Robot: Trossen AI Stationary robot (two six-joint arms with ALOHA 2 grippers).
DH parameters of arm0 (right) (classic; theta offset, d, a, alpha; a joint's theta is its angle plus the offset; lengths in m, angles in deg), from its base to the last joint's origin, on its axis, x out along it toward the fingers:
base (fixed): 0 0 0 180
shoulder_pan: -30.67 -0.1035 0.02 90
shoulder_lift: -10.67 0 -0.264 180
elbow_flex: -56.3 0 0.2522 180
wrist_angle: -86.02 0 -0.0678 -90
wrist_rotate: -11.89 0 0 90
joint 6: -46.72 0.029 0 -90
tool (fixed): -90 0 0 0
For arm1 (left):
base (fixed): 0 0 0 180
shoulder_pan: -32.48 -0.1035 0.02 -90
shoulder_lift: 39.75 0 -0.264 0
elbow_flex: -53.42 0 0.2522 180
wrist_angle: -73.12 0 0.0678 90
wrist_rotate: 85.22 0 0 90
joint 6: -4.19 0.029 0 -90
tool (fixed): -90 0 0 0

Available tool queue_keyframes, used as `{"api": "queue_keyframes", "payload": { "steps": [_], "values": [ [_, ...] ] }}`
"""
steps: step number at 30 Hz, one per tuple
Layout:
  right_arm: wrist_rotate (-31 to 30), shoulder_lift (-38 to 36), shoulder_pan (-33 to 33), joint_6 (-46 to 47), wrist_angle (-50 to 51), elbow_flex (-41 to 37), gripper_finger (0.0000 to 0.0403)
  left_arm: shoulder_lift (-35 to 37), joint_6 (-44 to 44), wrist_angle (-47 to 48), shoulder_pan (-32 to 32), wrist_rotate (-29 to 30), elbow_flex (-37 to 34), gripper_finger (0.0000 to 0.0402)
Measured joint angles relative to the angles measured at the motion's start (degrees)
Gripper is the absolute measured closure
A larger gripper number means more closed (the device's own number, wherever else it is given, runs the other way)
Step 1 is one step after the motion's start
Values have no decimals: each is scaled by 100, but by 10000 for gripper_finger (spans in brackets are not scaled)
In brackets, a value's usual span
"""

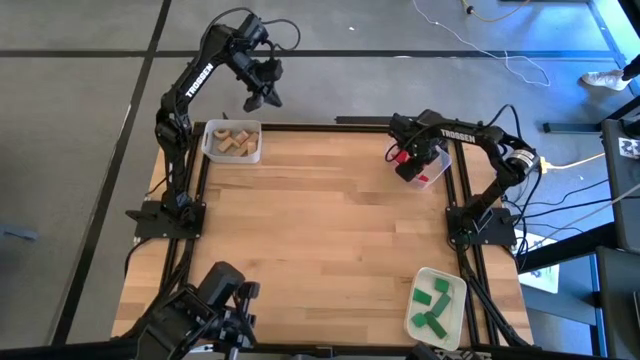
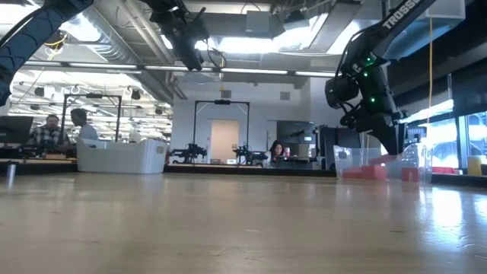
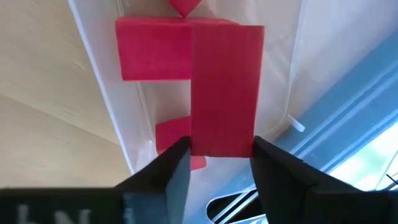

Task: Sort & place blocks by color
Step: Put the red block into the transparent bin, then adjust the transparent bin

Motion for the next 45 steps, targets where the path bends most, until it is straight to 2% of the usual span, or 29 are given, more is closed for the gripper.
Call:
{"api": "queue_keyframes", "payload": {
  "steps": [6,12,14,17,20,23,28,37,42,45],
  "values": [
    [0,3,0,7,4,5,190,0,0,1,0,8,0,402],
    [36,-33,-55,-8,177,718,181,0,0,0,0,10,0,402],
    [205,-60,-121,-20,37,1119,183,0,0,-1,0,14,0,402],
    [784,-62,-218,-13,-553,1558,184,0,0,-4,0,15,0,402],
    [1344,-62,-321,-183,-1224,1694,183,0,0,-3,0,16,0,402],
    [1703,-17,-419,-335,-1403,1695,186,0,-2,-5,0,28,0,402],
    [1941,198,-586,-559,-1413,1694,229,0,-4,-10,0,123,0,402],
    [1899,812,-766,-947,-1422,1687,391,-1,-10,-40,0,125,0,402],
    [1857,1038,-766,-956,-1338,1687,399,0,-17,-40,0,240,0,401],
    [1480,1164,-765,-924,-1272,1685,400,0,-14,-40,0,255,0,401]
  ]
}}
